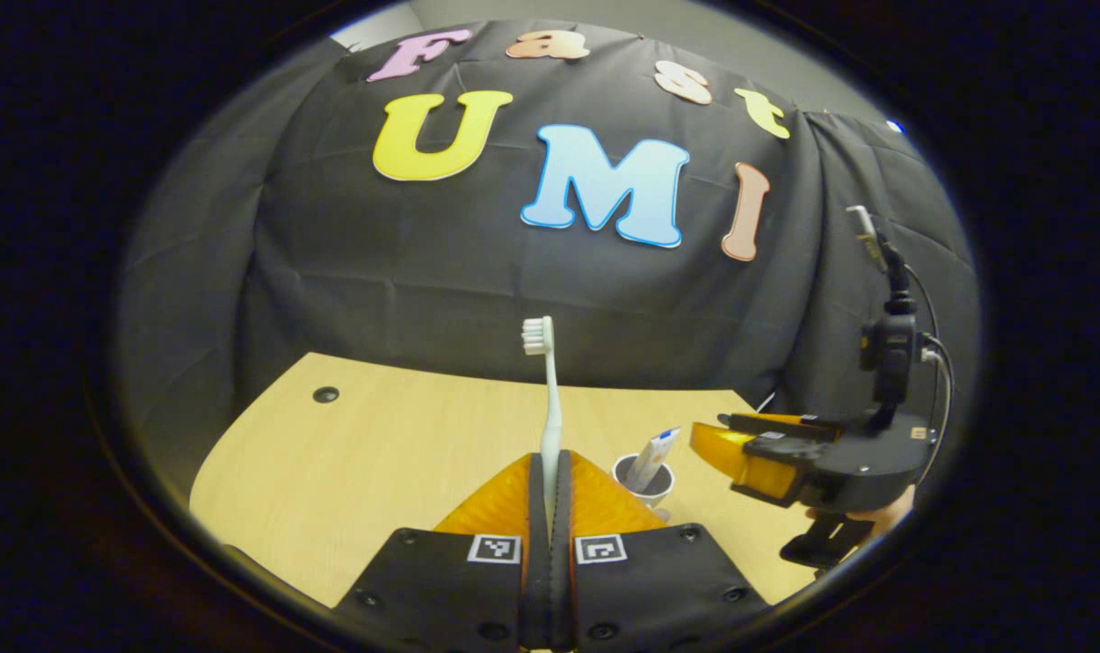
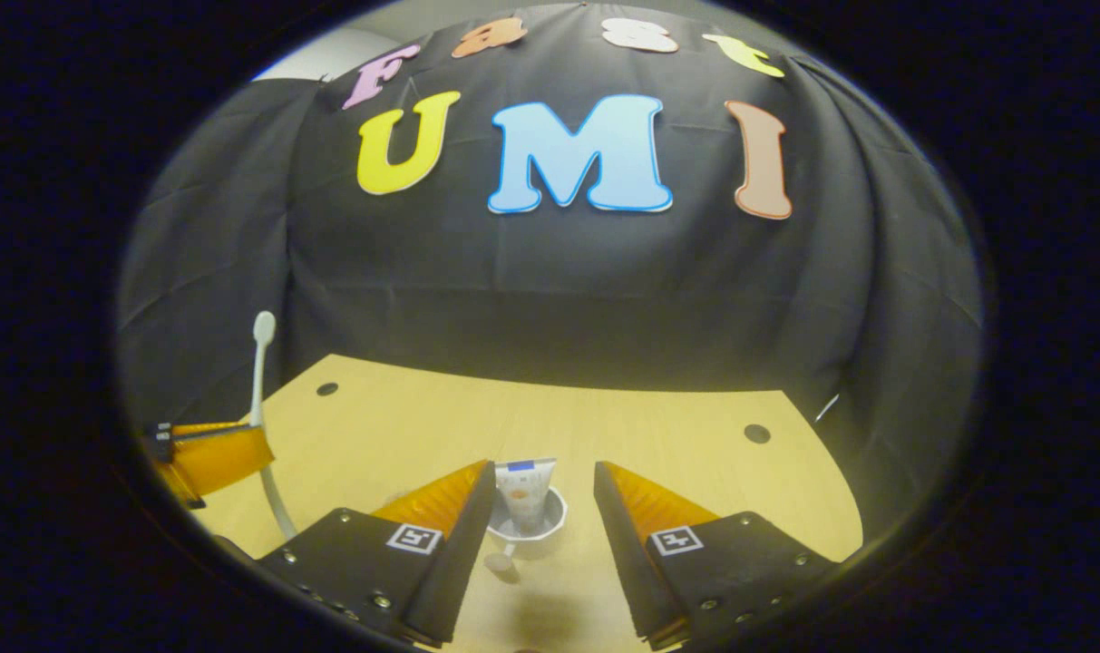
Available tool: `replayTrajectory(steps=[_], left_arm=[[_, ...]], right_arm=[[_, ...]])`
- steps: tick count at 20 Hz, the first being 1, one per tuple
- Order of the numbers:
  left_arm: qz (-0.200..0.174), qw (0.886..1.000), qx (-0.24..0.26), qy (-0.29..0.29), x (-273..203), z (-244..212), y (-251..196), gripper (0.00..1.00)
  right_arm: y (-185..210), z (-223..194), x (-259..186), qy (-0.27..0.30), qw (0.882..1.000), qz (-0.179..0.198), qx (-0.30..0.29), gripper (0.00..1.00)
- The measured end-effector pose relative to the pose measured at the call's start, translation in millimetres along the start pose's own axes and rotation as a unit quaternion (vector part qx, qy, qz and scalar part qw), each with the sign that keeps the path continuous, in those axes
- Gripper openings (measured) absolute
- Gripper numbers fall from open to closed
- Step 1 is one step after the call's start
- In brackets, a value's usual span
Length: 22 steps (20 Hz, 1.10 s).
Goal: Put the toothbrush and toothpaste on the desktop into the cup, then pick up the cup and place it on the coaster on the desktop.
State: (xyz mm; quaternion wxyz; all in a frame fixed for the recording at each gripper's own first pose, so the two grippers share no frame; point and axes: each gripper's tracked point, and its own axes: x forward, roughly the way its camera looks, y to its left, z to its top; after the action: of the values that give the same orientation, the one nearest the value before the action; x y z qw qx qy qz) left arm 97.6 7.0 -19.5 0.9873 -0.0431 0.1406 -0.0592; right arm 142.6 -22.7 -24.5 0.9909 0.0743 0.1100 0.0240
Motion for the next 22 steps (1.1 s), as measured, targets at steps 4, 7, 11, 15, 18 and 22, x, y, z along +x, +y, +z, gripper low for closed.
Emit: replayTrajectory(steps=[4, 7, 11, 15, 18, 22], left_arm=[[-0.037, 0.999, -0.003, -0.025, 16, 10, -17, 0.07], [-0.070, 0.997, -0.006, -0.045, 29, 19, -33, 0.08], [-0.118, 0.988, -0.037, -0.096, 48, 39, -52, 0.07], [-0.139, 0.981, -0.062, -0.120, 84, 41, -61, 0.07], [-0.149, 0.979, -0.066, -0.123, 108, 33, -71, 0.07], [-0.167, 0.976, -0.052, -0.132, 123, 14, -87, 0.07]], right_arm=[[-19, 17, -40, -0.045, 0.999, -0.023, 0.015, 0.69], [-31, 15, -67, -0.051, 0.997, -0.043, 0.037, 0.69], [-53, 0, -91, -0.034, 0.996, -0.073, 0.039, 0.69], [-71, -26, -115, -0.002, 0.993, -0.105, 0.055, 0.69], [-73, -41, -118, 0.017, 0.991, -0.117, 0.069, 0.69], [-70, -53, -118, 0.039, 0.988, -0.120, 0.086, 0.69]])
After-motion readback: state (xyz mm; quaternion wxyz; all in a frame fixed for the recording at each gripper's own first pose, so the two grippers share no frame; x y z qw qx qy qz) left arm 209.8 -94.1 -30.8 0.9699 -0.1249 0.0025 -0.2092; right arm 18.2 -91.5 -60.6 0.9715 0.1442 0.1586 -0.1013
